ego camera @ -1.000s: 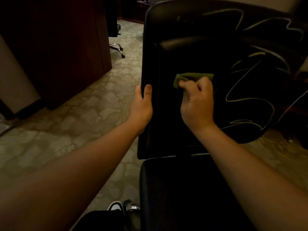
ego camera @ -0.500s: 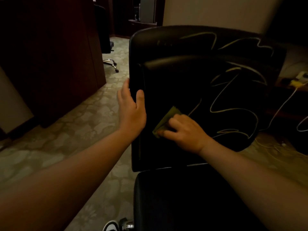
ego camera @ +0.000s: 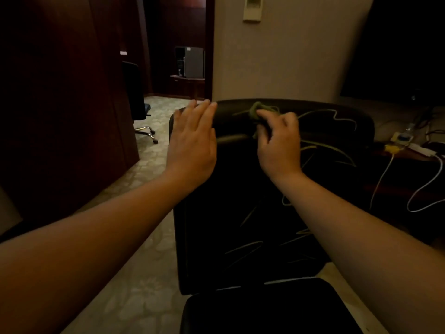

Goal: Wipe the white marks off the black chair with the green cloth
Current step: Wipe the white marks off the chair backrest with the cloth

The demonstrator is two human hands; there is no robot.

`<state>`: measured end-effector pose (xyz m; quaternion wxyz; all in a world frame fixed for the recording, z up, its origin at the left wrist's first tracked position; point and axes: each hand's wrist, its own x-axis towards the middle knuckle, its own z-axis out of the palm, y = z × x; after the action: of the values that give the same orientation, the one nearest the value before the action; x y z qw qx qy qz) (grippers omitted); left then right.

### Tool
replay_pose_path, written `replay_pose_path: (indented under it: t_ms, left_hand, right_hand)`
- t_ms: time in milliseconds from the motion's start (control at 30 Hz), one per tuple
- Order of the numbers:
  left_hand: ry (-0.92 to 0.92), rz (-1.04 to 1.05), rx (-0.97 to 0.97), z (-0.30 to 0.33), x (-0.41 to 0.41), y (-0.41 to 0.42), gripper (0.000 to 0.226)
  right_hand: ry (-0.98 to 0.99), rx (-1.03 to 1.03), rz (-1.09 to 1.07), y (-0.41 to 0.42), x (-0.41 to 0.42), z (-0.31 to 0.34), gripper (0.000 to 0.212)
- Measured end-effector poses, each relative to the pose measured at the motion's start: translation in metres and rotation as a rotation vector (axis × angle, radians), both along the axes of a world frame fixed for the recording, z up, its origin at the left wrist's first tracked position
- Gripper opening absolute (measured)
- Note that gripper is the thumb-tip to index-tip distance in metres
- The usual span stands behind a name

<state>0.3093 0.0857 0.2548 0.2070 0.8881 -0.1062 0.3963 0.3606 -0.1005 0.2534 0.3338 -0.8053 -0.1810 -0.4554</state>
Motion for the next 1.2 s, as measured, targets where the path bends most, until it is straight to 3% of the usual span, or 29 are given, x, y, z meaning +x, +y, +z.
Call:
replay_pose_path:
  t_ms: [133, 233, 467, 533, 633, 700, 800, 867, 933, 1200]
  left_hand:
    - [0.110, 0.079, 0.159, 0.019, 0.026, -0.014, 0.064]
    - [0.127, 0.138, 0.210, 0.024, 0.034, -0.014, 0.071]
    - [0.109, 0.025, -0.115, 0.037, 0.041, -0.012, 0.059]
    - [0.138, 0.013, -0.211, 0.041, 0.041, -0.013, 0.054]
    - [0.152, -0.077, -0.425, 0.048, 0.040, -0.009, 0.033]
    - [0.151, -0.129, -0.504, 0.049, 0.041, -0.007, 0.035]
    - [0.141, -0.093, -0.424, 0.047, 0.048, -0.001, 0.043]
    - [0.135, -0.038, -0.310, 0.044, 0.051, 0.001, 0.042]
    - [0.158, -0.059, -0.314, 0.041, 0.054, 0.002, 0.043]
    - [0.202, -0.034, -0.183, 0.037, 0.058, 0.004, 0.035]
  right_hand:
    - [-0.068, -0.225, 0.117, 0.020, 0.006, 0.006, 0.027]
    - [-0.087, -0.318, 0.050, 0.013, 0.016, 0.011, 0.021]
    - [0.143, 0.109, -0.283, -0.032, 0.040, 0.023, 0.021]
    - [0.143, 0.076, -0.244, -0.011, 0.033, 0.022, 0.020]
    - [0.085, -0.139, -0.070, 0.028, 0.014, 0.010, 0.017]
    - [0.054, -0.251, 0.102, 0.048, 0.002, 0.006, 0.014]
    - [0.014, -0.378, 0.300, 0.066, -0.010, 0.003, 0.013]
    - [-0.047, -0.470, 0.256, 0.066, -0.006, 0.000, 0.016]
    - [-0.077, -0.500, 0.193, 0.058, 0.000, -0.003, 0.019]
    - [-0.001, -0.205, -0.069, -0.046, 0.038, -0.005, 0.028]
